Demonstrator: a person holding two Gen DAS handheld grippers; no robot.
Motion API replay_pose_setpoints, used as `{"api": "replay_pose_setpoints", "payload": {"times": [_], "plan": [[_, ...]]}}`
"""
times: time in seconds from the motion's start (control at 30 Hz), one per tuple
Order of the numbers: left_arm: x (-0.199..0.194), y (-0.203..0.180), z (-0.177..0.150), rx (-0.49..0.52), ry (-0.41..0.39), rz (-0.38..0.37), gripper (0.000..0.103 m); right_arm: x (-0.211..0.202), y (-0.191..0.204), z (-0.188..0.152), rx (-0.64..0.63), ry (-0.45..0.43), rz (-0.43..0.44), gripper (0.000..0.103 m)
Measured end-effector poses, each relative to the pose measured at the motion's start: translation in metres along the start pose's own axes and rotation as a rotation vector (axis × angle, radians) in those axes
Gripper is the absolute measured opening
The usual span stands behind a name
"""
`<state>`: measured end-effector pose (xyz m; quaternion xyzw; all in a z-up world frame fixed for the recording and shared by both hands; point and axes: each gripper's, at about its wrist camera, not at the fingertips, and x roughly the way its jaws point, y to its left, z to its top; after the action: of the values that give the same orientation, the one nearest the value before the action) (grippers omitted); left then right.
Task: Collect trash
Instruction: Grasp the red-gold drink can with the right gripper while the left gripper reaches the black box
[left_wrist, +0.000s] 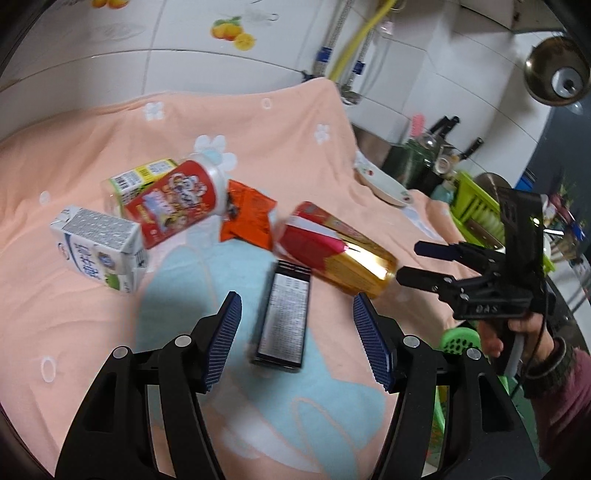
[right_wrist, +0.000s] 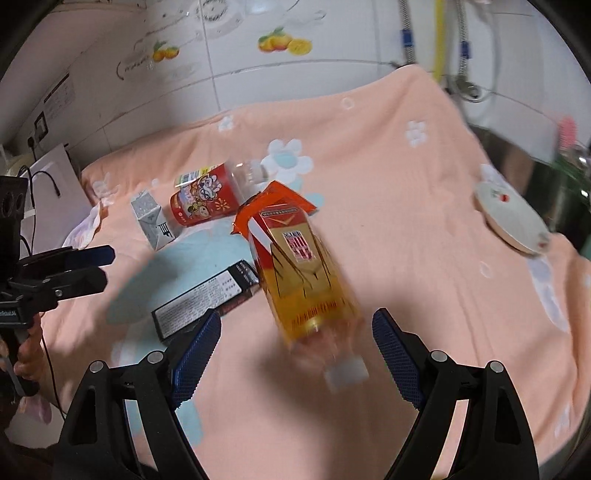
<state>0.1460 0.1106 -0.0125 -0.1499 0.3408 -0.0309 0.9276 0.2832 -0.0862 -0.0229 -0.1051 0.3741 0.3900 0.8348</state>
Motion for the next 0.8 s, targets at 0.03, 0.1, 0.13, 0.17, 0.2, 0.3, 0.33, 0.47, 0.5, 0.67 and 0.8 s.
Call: {"api": "replay_pose_setpoints", "payload": {"times": [0.03, 0.1, 0.13, 0.17, 0.2, 0.3, 0.33, 0.47, 0.5, 0.67, 0.8], "plan": [[0.001, 0.004, 0.001, -0.004, 0.000, 0.008, 0.063, 0.007, -0.001, 0.005, -0.010, 0.013, 0.012, 0.081], [0.002, 0.009, 0.002, -0.010, 0.000, 0.018, 0.063, 0.020, -0.003, 0.013, -0.023, 0.033, 0.025, 0.081], [0.003, 0.011, 0.002, -0.014, -0.001, 0.022, 0.063, 0.027, -0.004, 0.018, -0.030, 0.043, 0.031, 0.081], [0.004, 0.013, 0.003, -0.017, 0.000, 0.024, 0.063, 0.033, -0.005, 0.021, -0.035, 0.052, 0.049, 0.081], [0.005, 0.015, 0.003, -0.021, 0.001, 0.027, 0.063, 0.037, -0.005, 0.024, -0.038, 0.057, 0.061, 0.081], [0.010, 0.020, 0.004, -0.027, 0.010, 0.035, 0.063, 0.052, -0.007, 0.034, -0.054, 0.081, 0.083, 0.081], [0.011, 0.020, 0.004, -0.027, 0.013, 0.037, 0.063, 0.058, -0.007, 0.036, -0.065, 0.091, 0.088, 0.081], [0.015, 0.024, 0.004, -0.033, 0.020, 0.047, 0.063, 0.072, -0.006, 0.043, -0.096, 0.119, 0.099, 0.081], [0.016, 0.025, 0.004, -0.035, 0.022, 0.049, 0.063, 0.075, -0.006, 0.044, -0.099, 0.124, 0.103, 0.081], [0.020, 0.028, 0.004, -0.044, 0.031, 0.049, 0.063, 0.086, -0.009, 0.048, -0.098, 0.141, 0.127, 0.081], [0.025, 0.028, 0.003, -0.042, 0.040, 0.053, 0.063, 0.096, -0.011, 0.049, -0.089, 0.160, 0.139, 0.080]]}}
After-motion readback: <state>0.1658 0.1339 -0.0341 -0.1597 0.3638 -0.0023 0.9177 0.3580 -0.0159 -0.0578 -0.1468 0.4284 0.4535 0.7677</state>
